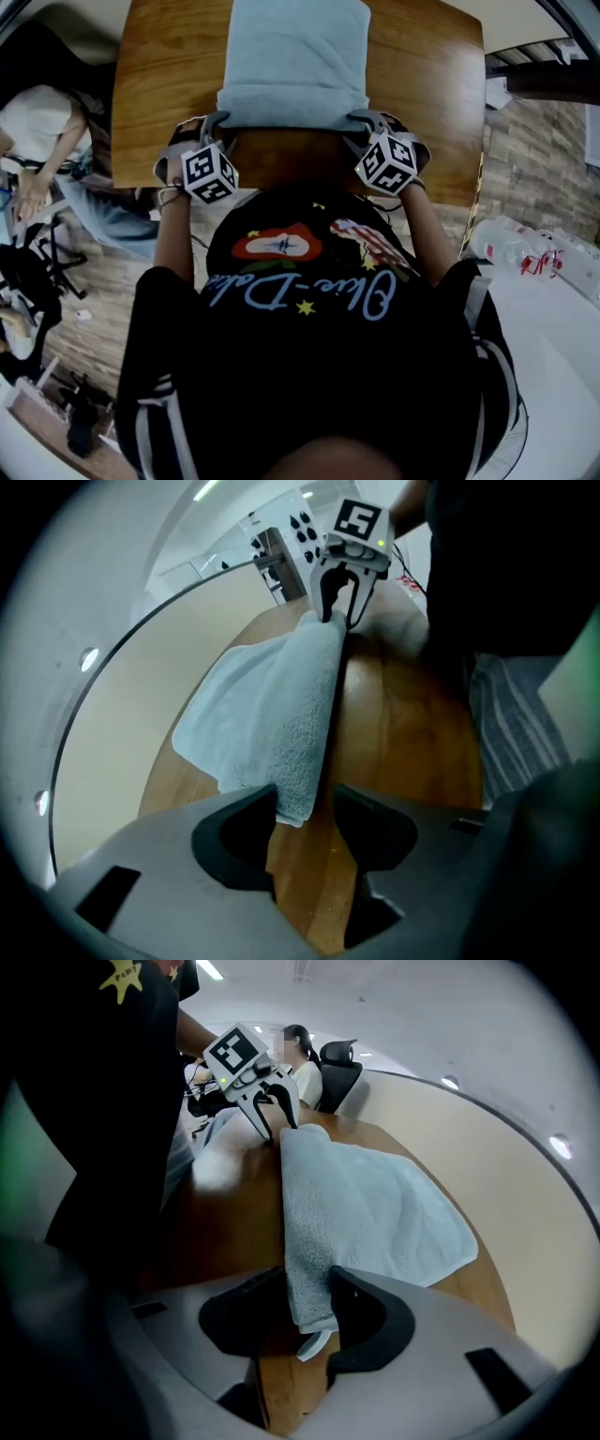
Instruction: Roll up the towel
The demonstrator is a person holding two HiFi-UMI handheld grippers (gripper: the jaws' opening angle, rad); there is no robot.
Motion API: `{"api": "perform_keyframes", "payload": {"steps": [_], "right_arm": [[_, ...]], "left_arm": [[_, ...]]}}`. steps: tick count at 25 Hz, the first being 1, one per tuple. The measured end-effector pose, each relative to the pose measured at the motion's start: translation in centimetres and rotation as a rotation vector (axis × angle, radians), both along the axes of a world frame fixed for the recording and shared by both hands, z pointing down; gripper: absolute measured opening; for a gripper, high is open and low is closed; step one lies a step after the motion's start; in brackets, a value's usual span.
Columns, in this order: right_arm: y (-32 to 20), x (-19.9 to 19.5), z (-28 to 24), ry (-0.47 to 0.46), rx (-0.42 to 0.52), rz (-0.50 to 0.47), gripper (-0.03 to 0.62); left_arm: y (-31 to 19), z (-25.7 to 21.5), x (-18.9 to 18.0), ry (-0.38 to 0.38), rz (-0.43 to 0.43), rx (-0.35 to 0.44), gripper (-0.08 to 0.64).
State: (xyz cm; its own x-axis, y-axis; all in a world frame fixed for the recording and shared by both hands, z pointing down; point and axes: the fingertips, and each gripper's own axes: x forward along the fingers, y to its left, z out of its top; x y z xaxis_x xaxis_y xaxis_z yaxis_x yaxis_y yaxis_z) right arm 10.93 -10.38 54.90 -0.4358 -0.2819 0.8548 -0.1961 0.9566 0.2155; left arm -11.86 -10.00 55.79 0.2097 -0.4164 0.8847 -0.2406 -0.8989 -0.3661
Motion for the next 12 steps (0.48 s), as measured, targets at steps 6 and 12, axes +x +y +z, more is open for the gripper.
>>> {"api": "perform_keyframes", "payload": {"steps": [6,12], "right_arm": [[-0.5,0.1,0.1,-0.007,-0.012,-0.007,0.099],[-0.4,0.2,-0.7,-0.073,-0.04,0.037,0.063]], "left_arm": [[-0.2,-0.2,0.2,-0.025,0.012,0.001,0.166],[-0.8,-0.4,0.1,-0.027,0.006,0.034,0.071]]}}
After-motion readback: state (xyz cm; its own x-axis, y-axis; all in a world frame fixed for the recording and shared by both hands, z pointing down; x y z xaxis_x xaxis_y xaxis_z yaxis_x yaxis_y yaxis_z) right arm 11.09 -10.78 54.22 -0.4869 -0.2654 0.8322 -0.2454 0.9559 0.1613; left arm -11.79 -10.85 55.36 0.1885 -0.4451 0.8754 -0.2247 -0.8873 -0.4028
